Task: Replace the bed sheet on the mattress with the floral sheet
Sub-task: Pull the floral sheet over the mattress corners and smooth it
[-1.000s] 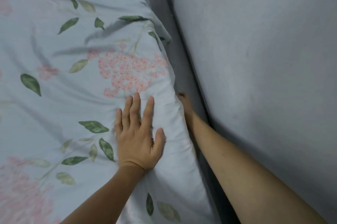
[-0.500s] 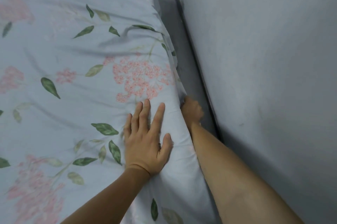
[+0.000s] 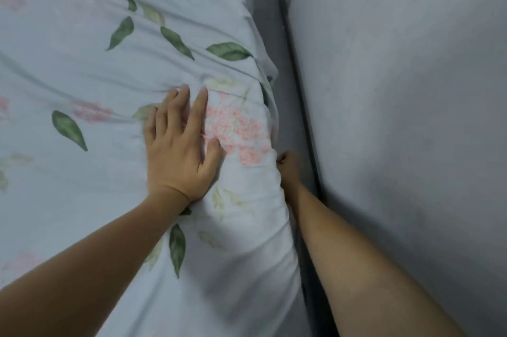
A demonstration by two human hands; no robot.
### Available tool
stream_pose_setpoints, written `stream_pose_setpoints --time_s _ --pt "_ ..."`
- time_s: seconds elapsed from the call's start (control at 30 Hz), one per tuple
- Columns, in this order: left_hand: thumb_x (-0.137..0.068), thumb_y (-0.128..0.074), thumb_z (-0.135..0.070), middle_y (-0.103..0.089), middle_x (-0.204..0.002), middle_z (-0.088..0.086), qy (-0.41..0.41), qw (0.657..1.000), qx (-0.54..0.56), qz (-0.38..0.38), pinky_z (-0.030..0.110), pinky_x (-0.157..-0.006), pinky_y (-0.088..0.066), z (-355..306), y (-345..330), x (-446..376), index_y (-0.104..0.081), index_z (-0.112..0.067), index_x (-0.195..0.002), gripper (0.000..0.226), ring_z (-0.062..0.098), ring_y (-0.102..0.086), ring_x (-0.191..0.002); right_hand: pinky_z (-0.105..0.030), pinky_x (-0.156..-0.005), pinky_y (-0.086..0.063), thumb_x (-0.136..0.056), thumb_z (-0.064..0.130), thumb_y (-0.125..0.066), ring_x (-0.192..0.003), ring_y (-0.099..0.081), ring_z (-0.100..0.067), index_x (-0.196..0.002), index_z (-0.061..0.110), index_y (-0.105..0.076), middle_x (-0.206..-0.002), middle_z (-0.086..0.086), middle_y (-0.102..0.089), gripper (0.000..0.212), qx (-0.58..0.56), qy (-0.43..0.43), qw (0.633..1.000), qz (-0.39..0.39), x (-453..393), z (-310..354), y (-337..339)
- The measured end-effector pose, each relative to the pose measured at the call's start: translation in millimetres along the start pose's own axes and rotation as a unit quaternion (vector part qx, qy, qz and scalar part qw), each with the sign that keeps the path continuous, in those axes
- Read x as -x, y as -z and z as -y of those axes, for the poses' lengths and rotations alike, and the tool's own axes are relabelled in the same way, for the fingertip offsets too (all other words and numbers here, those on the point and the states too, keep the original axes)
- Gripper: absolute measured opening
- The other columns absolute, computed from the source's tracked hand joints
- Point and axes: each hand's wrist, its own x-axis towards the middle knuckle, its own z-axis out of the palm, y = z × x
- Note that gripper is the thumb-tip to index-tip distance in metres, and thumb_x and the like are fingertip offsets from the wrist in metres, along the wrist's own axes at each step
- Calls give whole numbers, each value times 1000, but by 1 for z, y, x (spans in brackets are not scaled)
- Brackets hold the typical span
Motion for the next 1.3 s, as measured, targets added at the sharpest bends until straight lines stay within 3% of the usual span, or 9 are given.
stream_pose_setpoints --time_s 0.1,0.2,0.37,0.57,0.77,0.9,1.03,1.17,1.3 --pt "-91 -37 -53 -29 -166 12 4 1000 5 3 56 -122 -19 -2 0 1 -28 -23 -163 78 34 -24 -154 -32 -65 -48 -89 20 -61 -78 -60 -17 -91 14 -56 -85 -2 -63 8 -150 -28 987 50 -17 28 5" --pt "-91 -38 -52 -31 -164 13 2 1000 11 5 57 -121 -21 -1 0 -1 -30 -22 -162 78 35 -25 -154 -31 -67 -55 -102 31 -57 -77 -68 -18 -90 14 -68 -80 1 -70 23 -158 -49 977 132 -34 53 6" --pt "-91 -37 -52 -30 -165 13 3 1000 5 14 57 -121 -20 -1 1 -2 -29 -21 -162 78 34 -24 -154 -32 -60 -40 -92 22 -71 -62 -46 -14 -47 25 -48 -55 4 -49 50 -88 -36 992 88 -41 55 9" --pt "-91 -36 -50 -28 -166 12 3 1000 13 22 57 -122 -19 -2 4 -3 -28 -22 -163 77 33 -22 -155 -30 -68 -43 -90 35 -64 -87 -67 -34 -94 8 -70 -99 -17 -72 28 192 -20 977 -86 -76 55 35" --pt "-93 -36 -47 -28 -167 12 -15 999 27 15 57 -123 -20 -1 2 -3 -28 -22 -163 76 31 -21 -157 -36 -80 -53 -95 35 -63 -105 -68 -36 -107 11 -71 -115 -19 -70 28 289 -20 956 -52 -89 75 34" --pt "-92 -38 -48 -30 -167 13 -13 999 32 16 57 -124 -19 -2 3 -3 -32 -19 -162 76 32 -23 -156 -27 -63 -46 -93 14 -64 -90 -60 -23 -105 9 -61 -101 -13 -65 13 16 1 996 82 -79 112 10" --pt "-92 -39 -49 -28 -167 12 -11 999 28 25 58 -123 -20 0 2 -3 -31 -19 -162 77 31 -22 -157 -31 -86 -52 -105 44 -54 -105 -64 -18 -133 30 -53 -120 2 -66 31 -245 -1 966 83 -90 187 0" --pt "-91 -41 -48 -29 -167 12 -13 999 33 24 60 -122 -22 1 2 -4 -33 -18 -161 77 32 -23 -156 -46 -115 -39 -100 56 -56 -143 -45 -25 -164 34 -12 -162 0 -38 81 -275 14 960 53 -112 241 -3" --pt "-91 -41 -48 -30 -167 12 -12 999 33 22 61 -121 -24 1 2 -3 -35 -17 -160 76 32 -24 -156 -37 -103 -44 -106 43 -50 -128 -55 -27 -154 12 -42 -146 -6 -54 58 -142 -24 982 121 -140 264 -6"
